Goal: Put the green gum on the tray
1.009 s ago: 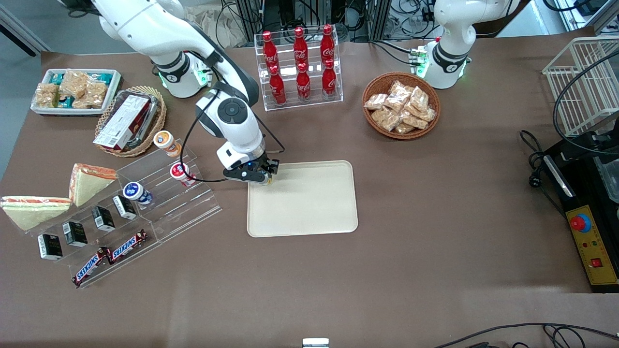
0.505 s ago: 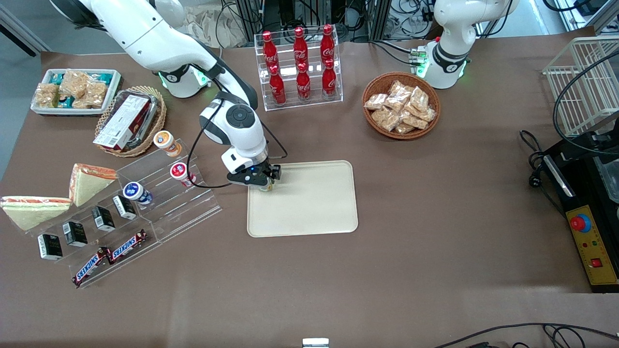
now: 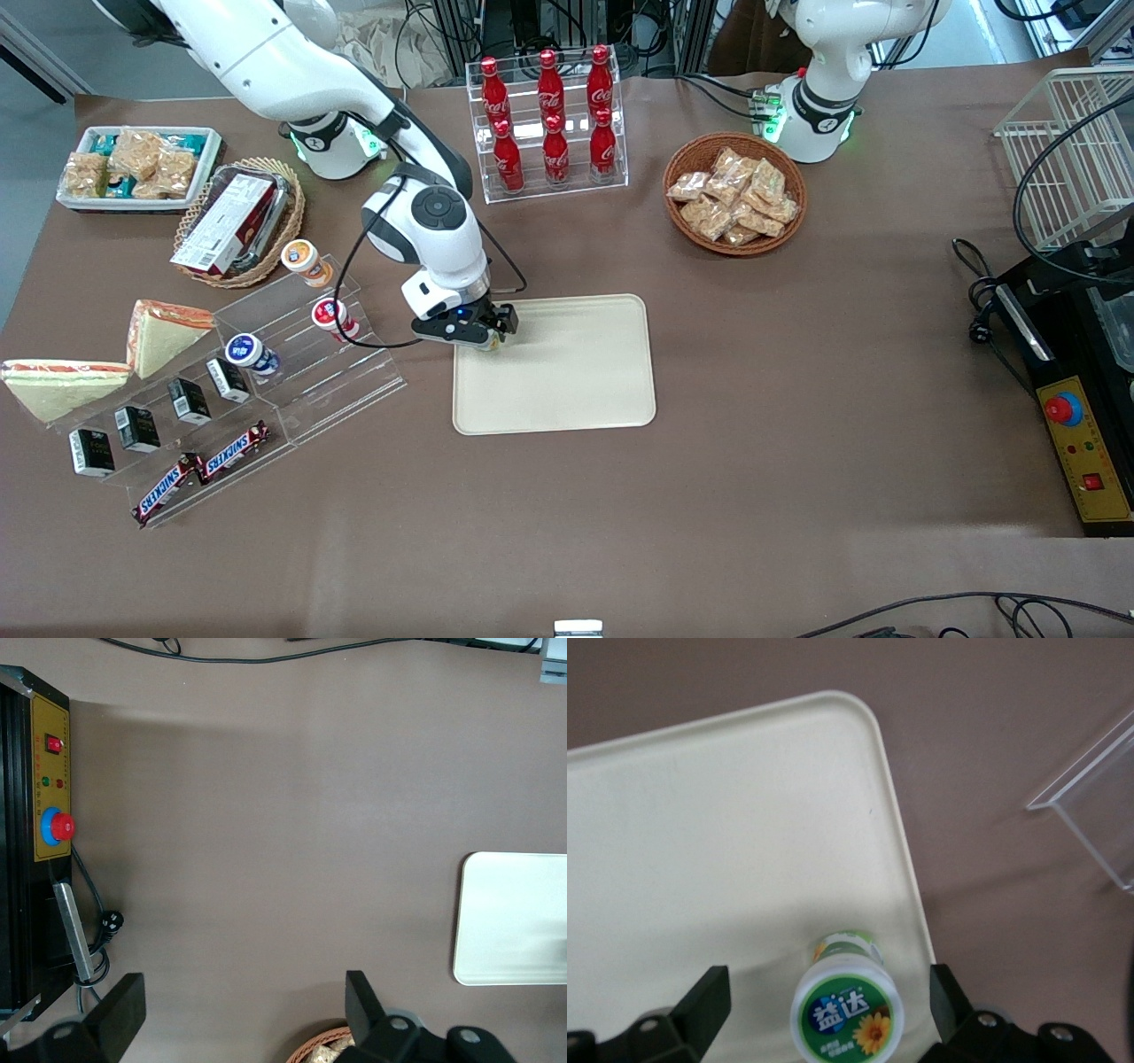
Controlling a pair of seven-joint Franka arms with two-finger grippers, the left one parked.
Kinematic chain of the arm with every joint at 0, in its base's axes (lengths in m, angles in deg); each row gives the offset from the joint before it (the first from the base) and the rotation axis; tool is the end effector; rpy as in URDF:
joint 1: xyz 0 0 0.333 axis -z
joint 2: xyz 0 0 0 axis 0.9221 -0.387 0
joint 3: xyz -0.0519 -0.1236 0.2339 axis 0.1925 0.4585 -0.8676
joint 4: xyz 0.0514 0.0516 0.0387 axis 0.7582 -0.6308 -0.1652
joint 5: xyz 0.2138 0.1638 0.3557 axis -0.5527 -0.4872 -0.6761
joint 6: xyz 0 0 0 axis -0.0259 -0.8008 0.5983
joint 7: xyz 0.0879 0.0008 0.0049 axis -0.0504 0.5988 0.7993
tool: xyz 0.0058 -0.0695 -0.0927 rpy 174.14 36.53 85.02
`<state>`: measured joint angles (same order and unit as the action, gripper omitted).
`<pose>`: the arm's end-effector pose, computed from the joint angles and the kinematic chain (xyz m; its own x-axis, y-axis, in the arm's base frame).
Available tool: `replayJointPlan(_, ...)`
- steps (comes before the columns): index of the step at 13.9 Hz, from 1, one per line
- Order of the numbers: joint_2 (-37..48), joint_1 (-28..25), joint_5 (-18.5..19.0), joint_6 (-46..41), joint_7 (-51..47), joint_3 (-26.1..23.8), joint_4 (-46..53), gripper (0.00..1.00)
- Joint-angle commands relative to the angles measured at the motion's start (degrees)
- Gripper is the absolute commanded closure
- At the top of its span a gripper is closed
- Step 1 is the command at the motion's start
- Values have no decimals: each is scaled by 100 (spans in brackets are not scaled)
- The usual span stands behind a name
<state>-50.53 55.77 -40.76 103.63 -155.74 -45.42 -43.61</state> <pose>0.4861 0.3783 0.1841 0.9631 -0.2137 0.1639 -0.2195 -0.9755 0.0180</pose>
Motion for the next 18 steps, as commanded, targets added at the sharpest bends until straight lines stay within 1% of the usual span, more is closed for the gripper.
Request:
replayJointPlan(1, 584, 12, -133, -1005, 275, -288, 374, 0)
replayJointPlan(3, 883, 21, -1141, -1971, 1046, -351, 1032, 0)
replayJointPlan(4, 1006, 47, -1573, -2550, 1538, -334, 1444, 0)
replayJointPlan(5, 1085, 99, -1760, -3121, 1952, -307, 1875, 0)
replayJointPlan(7, 1183, 398, -1910, -4290, 2900, -307, 2728, 0)
replayJointPlan(8, 1270, 521, -2033, -4705, 3410, -246, 2993, 0)
replayJointPlan(9, 1480, 687, -2182, -4831, 3859, -28, 3048, 0)
replayJointPlan(10, 1760, 785, -2436, -4867, 4464, 348, 2996, 0)
replayJointPlan(11, 1989, 786, -2656, -4911, 5270, 900, 2917, 0)
replayJointPlan(12, 2131, 768, -2762, -4920, 6044, 1471, 2821, 0)
replayJointPlan(13, 2210, 768, -2755, -4937, 6617, 1903, 2741, 0)
replayJointPlan(14, 2255, 768, -2746, -4929, 6989, 2264, 2714, 0)
replayJointPlan(15, 2264, 785, -2685, -4929, 7201, 2468, 2714, 0)
replayJointPlan(18, 2186, 812, -2693, -4876, 7861, 2891, 2784, 0)
